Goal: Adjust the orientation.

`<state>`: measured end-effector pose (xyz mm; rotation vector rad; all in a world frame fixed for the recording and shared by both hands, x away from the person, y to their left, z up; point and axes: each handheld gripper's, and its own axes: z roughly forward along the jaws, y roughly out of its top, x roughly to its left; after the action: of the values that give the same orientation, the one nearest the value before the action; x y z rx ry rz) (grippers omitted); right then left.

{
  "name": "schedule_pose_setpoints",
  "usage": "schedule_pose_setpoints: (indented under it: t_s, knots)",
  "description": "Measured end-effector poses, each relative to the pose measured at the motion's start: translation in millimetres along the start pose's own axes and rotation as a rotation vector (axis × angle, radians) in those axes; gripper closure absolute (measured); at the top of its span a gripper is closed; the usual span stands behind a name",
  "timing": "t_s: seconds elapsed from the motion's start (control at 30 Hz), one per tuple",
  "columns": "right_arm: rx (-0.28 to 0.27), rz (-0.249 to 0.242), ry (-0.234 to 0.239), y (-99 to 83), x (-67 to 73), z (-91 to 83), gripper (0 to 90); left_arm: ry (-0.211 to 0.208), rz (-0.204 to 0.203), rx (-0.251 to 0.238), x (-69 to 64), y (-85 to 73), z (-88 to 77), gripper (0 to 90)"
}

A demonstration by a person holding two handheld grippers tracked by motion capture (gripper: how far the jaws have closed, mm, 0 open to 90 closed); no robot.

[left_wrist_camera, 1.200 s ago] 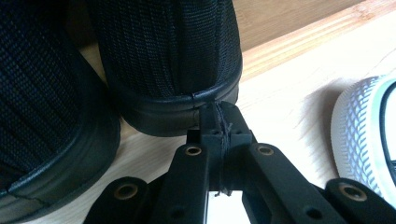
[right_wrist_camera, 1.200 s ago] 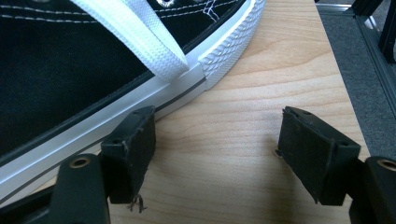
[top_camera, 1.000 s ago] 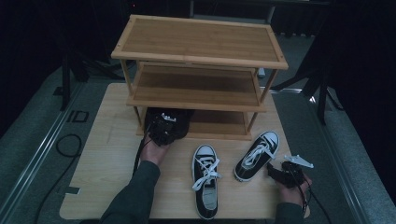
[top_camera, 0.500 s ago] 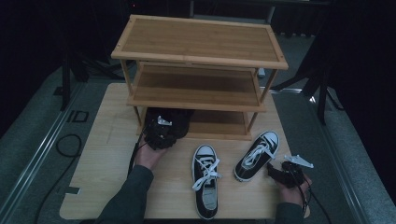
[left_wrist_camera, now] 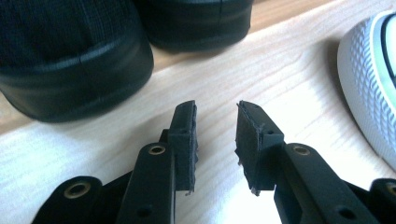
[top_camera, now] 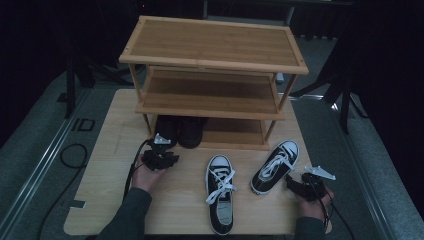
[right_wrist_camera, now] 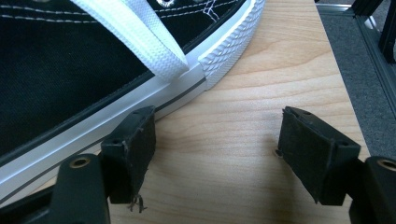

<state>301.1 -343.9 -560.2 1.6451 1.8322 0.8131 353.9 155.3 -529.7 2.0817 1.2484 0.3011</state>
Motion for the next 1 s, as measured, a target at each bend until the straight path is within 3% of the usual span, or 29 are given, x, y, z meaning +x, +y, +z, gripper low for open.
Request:
schedule_pose_setpoints:
  t_s: [0.2, 0.47, 1.0]
  knots:
    - [0.0, 0.0, 0.0, 0.0, 0.0, 0.0, 27.4, 0.007, 0.017, 0.02, -2.8, -12.8, 3.6, 65.1]
    - [0.0, -0.001, 0.001, 0.1, -0.1, 0.1, 27.4, 0.007, -0.025, -0.005, 1.1, -20.1, 2.2, 63.2]
    - [0.0, -0.002, 0.002, 0.1, -0.3, 0.1, 27.3, 0.013, -0.026, 0.002, 0.5, -21.6, 7.8, 61.1]
